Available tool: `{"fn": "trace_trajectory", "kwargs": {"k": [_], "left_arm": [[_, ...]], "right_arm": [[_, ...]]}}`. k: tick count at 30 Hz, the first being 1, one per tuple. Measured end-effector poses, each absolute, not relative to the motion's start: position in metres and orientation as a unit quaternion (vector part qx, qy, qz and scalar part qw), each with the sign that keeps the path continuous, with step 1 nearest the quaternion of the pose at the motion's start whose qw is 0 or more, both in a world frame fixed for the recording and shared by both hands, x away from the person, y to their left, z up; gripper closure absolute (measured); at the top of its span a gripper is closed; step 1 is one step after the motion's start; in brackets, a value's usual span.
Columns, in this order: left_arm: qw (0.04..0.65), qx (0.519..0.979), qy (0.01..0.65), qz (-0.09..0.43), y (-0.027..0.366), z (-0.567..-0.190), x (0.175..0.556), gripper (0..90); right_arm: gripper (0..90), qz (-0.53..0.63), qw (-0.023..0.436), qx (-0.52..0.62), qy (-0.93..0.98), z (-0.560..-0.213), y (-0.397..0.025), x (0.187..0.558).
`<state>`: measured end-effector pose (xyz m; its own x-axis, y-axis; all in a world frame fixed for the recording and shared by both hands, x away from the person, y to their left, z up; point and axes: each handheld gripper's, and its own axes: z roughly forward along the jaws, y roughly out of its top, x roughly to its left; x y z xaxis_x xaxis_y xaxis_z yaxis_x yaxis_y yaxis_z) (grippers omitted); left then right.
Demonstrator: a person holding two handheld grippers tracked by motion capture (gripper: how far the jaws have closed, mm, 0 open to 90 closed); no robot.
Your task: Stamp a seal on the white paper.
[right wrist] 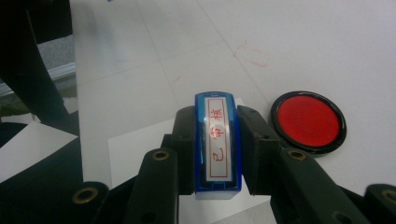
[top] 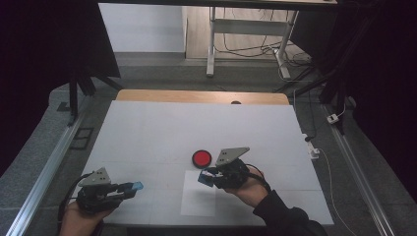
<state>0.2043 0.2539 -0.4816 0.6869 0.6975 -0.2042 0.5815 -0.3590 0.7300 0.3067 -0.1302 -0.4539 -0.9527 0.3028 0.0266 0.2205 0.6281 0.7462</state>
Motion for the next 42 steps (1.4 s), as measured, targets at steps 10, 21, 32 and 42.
{"fn": "trace_trajectory", "kwargs": {"k": [10, 21, 32, 42], "left_arm": [[0.411, 0.821, 0.390, 0.070, 0.254, -0.482, 0.204, 68.4], [0.412, 0.821, 0.390, 0.069, 0.254, -0.482, 0.204, 68.4], [0.412, 0.821, 0.389, 0.070, 0.254, -0.482, 0.204, 68.4], [0.412, 0.821, 0.389, 0.070, 0.254, -0.482, 0.204, 68.4]], "right_arm": [[70.2, 0.390, 0.044, 0.144, 0.908, -0.465, -0.120, 0.307], [70.2, 0.371, 0.045, 0.129, 0.919, -0.476, -0.111, 0.307], [70.2, 0.357, 0.047, 0.123, 0.925, -0.487, -0.105, 0.306], [70.2, 0.350, 0.050, 0.118, 0.928, -0.494, -0.102, 0.307]]}}
